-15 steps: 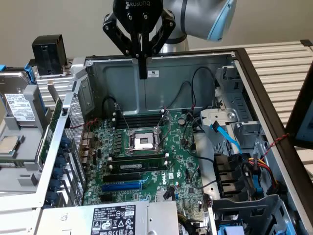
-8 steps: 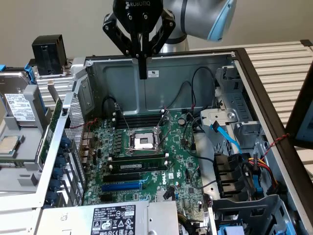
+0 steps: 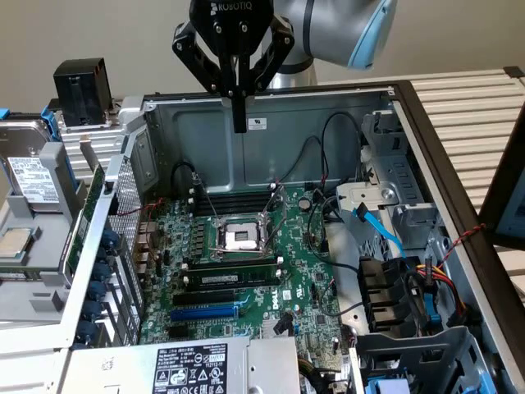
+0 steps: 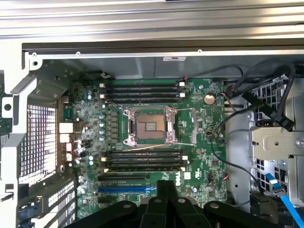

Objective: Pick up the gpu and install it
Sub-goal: 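Reach for the gpu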

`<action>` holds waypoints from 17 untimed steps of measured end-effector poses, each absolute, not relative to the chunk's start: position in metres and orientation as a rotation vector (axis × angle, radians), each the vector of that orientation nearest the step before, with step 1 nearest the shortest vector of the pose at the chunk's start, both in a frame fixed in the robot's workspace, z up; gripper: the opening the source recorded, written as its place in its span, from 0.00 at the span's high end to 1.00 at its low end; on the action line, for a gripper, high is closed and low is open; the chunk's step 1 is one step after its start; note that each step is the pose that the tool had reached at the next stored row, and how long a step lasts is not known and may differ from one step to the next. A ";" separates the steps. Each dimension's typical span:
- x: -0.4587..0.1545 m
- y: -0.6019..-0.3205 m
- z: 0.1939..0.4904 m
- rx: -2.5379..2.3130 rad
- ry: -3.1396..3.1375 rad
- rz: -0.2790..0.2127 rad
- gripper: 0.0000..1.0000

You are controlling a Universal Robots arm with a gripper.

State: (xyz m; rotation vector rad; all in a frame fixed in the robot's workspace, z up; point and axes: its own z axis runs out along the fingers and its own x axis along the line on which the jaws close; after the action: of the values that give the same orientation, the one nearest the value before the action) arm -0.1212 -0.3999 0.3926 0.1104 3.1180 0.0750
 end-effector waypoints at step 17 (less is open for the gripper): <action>-0.173 -0.400 0.393 0.111 3.118 0.075 0.89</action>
State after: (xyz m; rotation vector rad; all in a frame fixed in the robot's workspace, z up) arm -0.1728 -0.3999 0.3926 0.1106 3.1180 0.0749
